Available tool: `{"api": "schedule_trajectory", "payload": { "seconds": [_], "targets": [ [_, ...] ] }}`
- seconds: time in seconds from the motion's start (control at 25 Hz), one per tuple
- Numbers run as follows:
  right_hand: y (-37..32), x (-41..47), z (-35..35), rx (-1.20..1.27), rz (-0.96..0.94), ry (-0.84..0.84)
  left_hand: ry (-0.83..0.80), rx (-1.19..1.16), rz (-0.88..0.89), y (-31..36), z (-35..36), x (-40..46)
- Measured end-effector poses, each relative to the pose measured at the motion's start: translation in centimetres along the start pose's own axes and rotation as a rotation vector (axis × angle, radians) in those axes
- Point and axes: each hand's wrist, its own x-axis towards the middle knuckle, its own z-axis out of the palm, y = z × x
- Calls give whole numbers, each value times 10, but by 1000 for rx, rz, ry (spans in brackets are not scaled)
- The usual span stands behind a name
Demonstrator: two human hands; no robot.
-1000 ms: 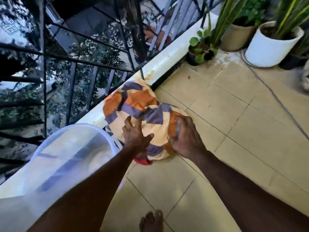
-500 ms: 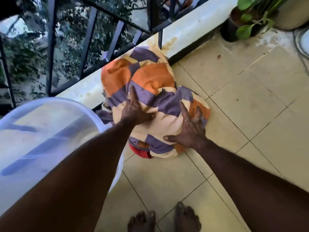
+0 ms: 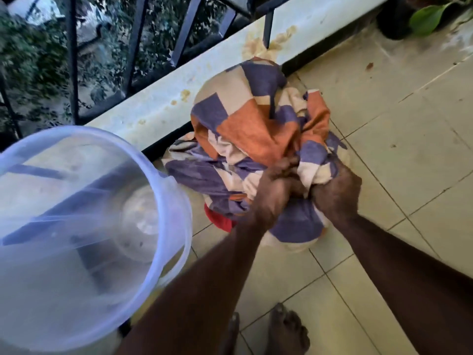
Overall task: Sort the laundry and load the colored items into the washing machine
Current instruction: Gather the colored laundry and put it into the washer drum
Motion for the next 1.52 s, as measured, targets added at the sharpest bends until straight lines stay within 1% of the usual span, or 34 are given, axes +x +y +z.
{"api": "schedule_trajectory", "payload": {
  "seconds": [0.04,0.08,0.12,0.16,0.2,0.24,0.28,0.32,0.36,0.4,0.44,0.48,0.52,0.56,0.6,0.68,0.72,0.76,0.8,0.84,0.88,0.96,1.0,1.04,1.08,1.12,1.16,1.2,1.24,1.28,1.32,1.44,1.52],
  "targets": [
    [5,5,-8,-66,51,54,99,-55,70,-11,-6,-5],
    [14,9,-17,-139,107,106,268,9,175,-25,-17,-9],
    [24,12,-28,-192,151,151,454,181,269,-37,-32,-15],
    [39,15,-41,-231,190,158,594,412,320,-52,-48,-16],
    [56,17,-56,-219,249,141,695,613,307,-65,-64,-16],
    [73,18,-68,-154,314,117,752,720,217,-75,-76,-14],
    [87,15,-76,-116,361,81,795,739,95,-83,-85,-11],
    [94,7,-83,-168,340,45,822,719,-25,-88,-93,-6],
    [103,-3,-83,-377,211,30,826,692,-114,-90,-100,0],
    [114,-15,-83,-539,100,0,817,658,-155,-90,-105,6],
    [127,-22,-84,-662,-37,-30,812,624,-144,-89,-111,16],
    [135,-27,-85,-762,-125,-85,820,586,-102,-84,-116,27],
    [143,-30,-86,-857,-192,-180,821,544,-53,-78,-120,39],
    [150,-32,-88,-946,-248,-269,800,510,-23,-73,-121,51],
    [156,-35,-90,-981,-270,-345,760,489,-12,-68,-122,62],
    [162,-40,-94,-969,-300,-430,685,512,-54,-63,-118,76],
    [163,-40,-96,-877,-309,-459,673,523,-86,-63,-115,78],
    [168,-37,-100,-709,-319,-465,660,511,-117,-64,-109,78],
    [169,-35,-105,-485,-272,-478,631,472,-152,-66,-99,75],
    [168,-28,-113,-252,-177,-439,576,434,-170,-68,-86,70],
    [165,-23,-123,-48,-24,-361,511,438,-165,-73,-71,64],
    [174,-16,-128,44,241,-79,384,556,-132,-82,-42,48],
    [180,-16,-123,2,421,37,339,679,-100,-81,-33,45],
    [185,-16,-114,-4,561,67,282,800,-48,-78,-28,47],
    [189,-18,-101,24,639,3,200,857,-4,-72,-24,51],
    [190,-19,-85,218,697,-96,103,806,20,-69,-24,59],
    [187,-21,-72,347,751,-191,7,637,20,-67,-21,66],
    [182,-21,-61,400,782,-231,-66,425,-14,-69,-16,70],
    [178,-19,-53,399,766,-231,-92,268,-58,-76,-9,71],
    [177,-21,-49,412,740,-251,-95,180,-94,-86,-1,68],
    [177,-24,-46,445,751,-287,-105,164,-106,-96,9,63],
    [160,-39,-62,641,981,-494,-181,102,-43,-114,32,52],
    [149,-48,-76,711,988,-519,-211,79,-7,-105,41,44]
  ]
}}
